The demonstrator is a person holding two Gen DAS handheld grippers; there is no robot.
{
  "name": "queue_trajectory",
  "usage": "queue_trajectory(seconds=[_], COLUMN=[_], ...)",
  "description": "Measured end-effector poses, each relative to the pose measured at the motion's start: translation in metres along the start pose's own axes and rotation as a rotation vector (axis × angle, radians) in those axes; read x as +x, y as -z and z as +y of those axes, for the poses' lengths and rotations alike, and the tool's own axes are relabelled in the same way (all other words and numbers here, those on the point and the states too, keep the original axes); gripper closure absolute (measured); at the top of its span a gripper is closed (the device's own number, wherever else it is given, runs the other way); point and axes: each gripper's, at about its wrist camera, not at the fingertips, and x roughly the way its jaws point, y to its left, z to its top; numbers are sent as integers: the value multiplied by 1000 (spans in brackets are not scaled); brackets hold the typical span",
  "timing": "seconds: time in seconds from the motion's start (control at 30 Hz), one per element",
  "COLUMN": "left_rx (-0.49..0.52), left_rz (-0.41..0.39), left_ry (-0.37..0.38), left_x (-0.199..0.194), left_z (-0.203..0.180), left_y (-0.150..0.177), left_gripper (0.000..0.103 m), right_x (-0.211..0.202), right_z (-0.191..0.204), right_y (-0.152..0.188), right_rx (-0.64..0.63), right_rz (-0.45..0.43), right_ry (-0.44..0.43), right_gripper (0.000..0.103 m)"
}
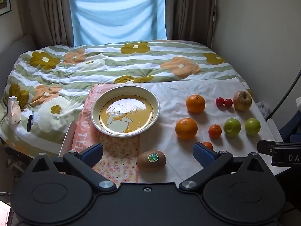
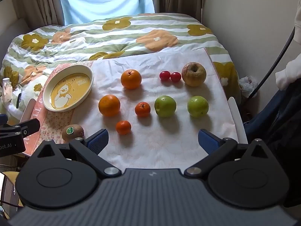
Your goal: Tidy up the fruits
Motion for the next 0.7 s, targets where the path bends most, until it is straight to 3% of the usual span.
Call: queue_trajectory(seconds=[0.13, 0.7], left_rx=[2, -2], left_rz=[-30, -24], left_ry=[-3, -10], left_x=[0, -1], left_z=[-2, -1], left_y=[3, -3], left_gripper=[0, 0], right_x=[0, 3], right_z=[0, 2], right_y=[-1, -3], right_rx=[1, 2], right_rz=[7, 6], right_ry=[-2, -10], right_gripper=[0, 0])
